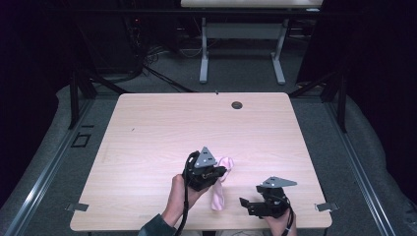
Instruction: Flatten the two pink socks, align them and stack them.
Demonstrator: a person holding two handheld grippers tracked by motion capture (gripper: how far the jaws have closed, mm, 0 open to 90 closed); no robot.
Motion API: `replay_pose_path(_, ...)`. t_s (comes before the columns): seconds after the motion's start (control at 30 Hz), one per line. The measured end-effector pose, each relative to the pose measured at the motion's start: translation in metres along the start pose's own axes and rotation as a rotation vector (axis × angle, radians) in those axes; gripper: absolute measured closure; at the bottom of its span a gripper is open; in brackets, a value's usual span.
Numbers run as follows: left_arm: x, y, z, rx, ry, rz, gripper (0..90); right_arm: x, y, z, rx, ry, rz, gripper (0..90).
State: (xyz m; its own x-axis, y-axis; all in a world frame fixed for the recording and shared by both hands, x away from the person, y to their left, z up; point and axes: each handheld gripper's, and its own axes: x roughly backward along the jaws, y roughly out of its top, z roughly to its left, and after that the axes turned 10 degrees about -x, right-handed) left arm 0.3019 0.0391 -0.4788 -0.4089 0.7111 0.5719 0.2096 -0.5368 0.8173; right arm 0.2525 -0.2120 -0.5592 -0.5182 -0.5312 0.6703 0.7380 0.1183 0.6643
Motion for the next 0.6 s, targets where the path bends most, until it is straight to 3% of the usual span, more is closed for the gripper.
replay_pose_path(0.07,0.002,-0.012,0.003,0.035,0.017,-0.017,87.8,-0.015,0.003,0.016,0.041,0.024,0.03,26.5)
replay_pose_path(0.2,0.007,-0.026,0.007,0.075,0.047,-0.039,87.7,-0.024,0.005,0.029,0.067,0.061,0.043,29.0)
replay_pose_path(0.23,0.01,-0.033,0.01,0.105,0.064,-0.044,87.7,-0.025,0.006,0.031,0.069,0.077,0.037,29.0)
replay_pose_path(0.37,0.013,-0.046,0.016,0.151,0.097,-0.049,87.6,-0.021,0.011,0.047,0.054,0.148,0.016,26.5)
replay_pose_path(0.4,0.013,-0.046,0.016,0.151,0.097,-0.049,87.6,-0.021,0.011,0.047,0.054,0.148,0.016,26.5)
replay_pose_path(0.47,0.012,-0.051,0.017,0.165,0.113,-0.057,87.5,-0.025,0.016,0.067,0.086,0.173,0.029,25.7)
replay_pose_path(0.5,0.012,-0.051,0.017,0.165,0.113,-0.057,87.5,-0.025,0.016,0.067,0.086,0.173,0.029,25.7)
replay_pose_path(0.53,0.013,-0.053,0.018,0.176,0.118,-0.064,87.5,-0.037,0.017,0.081,0.133,0.154,0.063,35.6)
replay_pose_path(0.6,0.014,-0.054,0.018,0.182,0.117,-0.071,87.4,-0.049,0.016,0.089,0.162,0.128,0.089,50.3)
